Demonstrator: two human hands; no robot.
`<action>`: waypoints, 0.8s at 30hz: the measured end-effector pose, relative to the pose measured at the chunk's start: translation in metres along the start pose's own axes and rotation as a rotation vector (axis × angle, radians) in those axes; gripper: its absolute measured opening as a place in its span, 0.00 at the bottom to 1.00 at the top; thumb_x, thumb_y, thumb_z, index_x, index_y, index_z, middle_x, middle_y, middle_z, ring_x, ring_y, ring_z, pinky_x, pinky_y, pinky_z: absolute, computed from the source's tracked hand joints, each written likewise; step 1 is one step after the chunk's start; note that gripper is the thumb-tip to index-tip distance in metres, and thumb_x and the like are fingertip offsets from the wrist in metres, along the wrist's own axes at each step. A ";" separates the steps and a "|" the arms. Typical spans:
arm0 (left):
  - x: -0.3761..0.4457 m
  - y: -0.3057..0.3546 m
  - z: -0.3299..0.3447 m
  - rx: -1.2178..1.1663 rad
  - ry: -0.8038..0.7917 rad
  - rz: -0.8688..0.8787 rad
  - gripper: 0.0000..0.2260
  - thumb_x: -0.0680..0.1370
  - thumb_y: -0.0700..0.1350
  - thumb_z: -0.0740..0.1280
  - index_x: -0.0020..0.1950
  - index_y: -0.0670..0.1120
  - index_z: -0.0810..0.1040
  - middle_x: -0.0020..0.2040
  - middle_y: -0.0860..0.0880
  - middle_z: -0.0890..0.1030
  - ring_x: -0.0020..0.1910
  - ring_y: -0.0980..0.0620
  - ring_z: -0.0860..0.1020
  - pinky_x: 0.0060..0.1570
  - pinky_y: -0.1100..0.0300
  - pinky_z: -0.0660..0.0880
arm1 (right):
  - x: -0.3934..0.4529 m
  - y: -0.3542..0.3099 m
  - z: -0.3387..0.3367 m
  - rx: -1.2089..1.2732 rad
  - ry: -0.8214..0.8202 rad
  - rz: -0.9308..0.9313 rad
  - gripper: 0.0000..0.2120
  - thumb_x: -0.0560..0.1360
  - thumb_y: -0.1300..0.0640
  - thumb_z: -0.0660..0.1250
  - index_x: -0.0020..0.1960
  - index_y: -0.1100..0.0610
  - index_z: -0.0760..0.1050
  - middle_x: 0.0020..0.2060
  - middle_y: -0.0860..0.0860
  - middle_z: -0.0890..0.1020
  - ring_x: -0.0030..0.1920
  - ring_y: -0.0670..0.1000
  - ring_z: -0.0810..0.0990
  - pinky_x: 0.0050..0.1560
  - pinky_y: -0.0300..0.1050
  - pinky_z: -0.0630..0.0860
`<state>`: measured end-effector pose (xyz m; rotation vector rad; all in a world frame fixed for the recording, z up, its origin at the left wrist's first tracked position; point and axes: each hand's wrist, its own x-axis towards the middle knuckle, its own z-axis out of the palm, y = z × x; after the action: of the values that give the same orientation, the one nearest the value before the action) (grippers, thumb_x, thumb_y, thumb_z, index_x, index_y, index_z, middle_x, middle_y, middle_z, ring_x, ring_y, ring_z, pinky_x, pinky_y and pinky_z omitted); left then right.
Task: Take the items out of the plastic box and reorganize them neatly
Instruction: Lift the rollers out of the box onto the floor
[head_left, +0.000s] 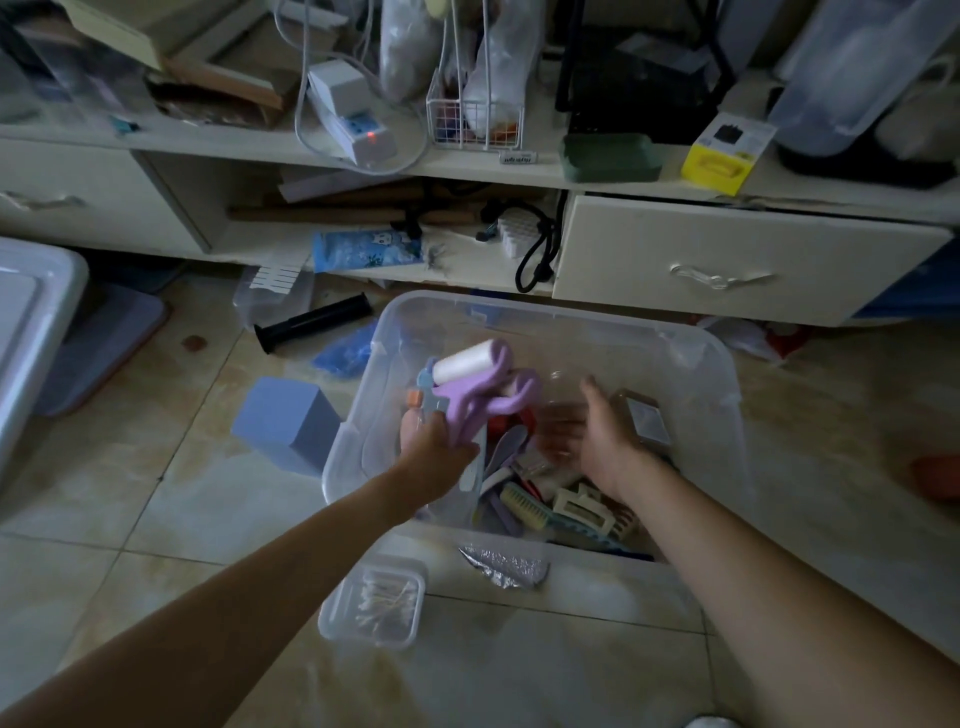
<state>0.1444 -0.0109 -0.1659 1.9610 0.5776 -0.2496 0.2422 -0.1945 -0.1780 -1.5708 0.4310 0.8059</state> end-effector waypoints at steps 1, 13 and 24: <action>0.002 -0.002 -0.003 -0.019 0.018 -0.005 0.07 0.77 0.36 0.66 0.54 0.38 0.72 0.41 0.44 0.73 0.38 0.48 0.73 0.39 0.54 0.74 | 0.007 0.002 -0.004 -0.187 0.056 -0.012 0.30 0.76 0.32 0.54 0.54 0.54 0.82 0.45 0.55 0.85 0.47 0.57 0.83 0.51 0.54 0.79; -0.006 -0.009 -0.018 -0.301 0.012 -0.057 0.07 0.78 0.35 0.66 0.56 0.40 0.74 0.36 0.44 0.73 0.28 0.54 0.72 0.26 0.61 0.70 | 0.042 0.035 0.015 -1.764 0.067 -0.457 0.21 0.76 0.45 0.65 0.68 0.46 0.74 0.73 0.54 0.67 0.74 0.61 0.62 0.74 0.64 0.56; -0.007 -0.007 -0.019 -0.281 -0.033 -0.067 0.14 0.77 0.36 0.67 0.62 0.36 0.71 0.43 0.39 0.74 0.29 0.53 0.72 0.25 0.64 0.72 | 0.044 0.046 0.025 -1.765 0.000 -0.572 0.23 0.77 0.51 0.64 0.70 0.53 0.67 0.70 0.55 0.67 0.69 0.59 0.70 0.65 0.54 0.70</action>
<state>0.1333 0.0060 -0.1596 1.6658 0.6224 -0.2294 0.2340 -0.1707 -0.2417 -3.0245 -1.0554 0.6570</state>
